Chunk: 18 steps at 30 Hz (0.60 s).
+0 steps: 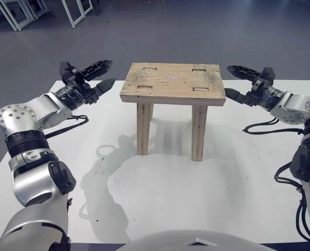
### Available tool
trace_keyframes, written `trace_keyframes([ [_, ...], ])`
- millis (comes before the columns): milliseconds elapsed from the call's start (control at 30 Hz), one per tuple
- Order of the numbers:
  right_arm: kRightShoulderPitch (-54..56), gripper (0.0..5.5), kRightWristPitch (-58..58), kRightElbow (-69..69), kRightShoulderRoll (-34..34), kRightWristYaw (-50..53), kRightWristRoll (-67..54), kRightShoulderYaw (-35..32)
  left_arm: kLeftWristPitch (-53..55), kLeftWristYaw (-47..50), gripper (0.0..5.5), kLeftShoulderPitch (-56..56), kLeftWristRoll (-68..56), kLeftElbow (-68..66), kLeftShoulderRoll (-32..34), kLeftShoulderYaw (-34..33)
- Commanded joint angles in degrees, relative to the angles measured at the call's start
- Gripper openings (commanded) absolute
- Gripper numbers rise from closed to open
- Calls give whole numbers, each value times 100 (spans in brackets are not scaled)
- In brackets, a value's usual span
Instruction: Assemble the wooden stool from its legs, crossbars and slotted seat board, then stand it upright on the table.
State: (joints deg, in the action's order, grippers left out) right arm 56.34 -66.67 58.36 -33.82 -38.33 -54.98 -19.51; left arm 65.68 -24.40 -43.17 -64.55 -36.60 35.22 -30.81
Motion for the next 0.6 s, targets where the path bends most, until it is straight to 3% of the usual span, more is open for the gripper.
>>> trace_keyframes([
  [33, -811, 472, 2172, -632, 510, 1022, 1077, 22, -2266, 629, 398, 639, 1702, 714, -624, 636],
  [133, -2114, 472, 4245, -2807, 1139, 2206, 2870, 1088, -4319, 1269, 398, 1439, 3317, 1191, -1268, 1368],
  [267, -2871, 472, 5372, -3462, 1790, 3097, 3937, 1565, -5675, 1713, 398, 2279, 4479, 1897, -1778, 1913],
  [400, -3400, 472, 6018, -3731, 2051, 3409, 4533, 1728, -6051, 1747, 398, 2529, 4880, 2188, -1901, 1999],
  [600, -3765, 472, 6079, -4022, 2312, 3439, 4657, 1670, -6105, 1738, 398, 2762, 5060, 2388, -2169, 2111],
])
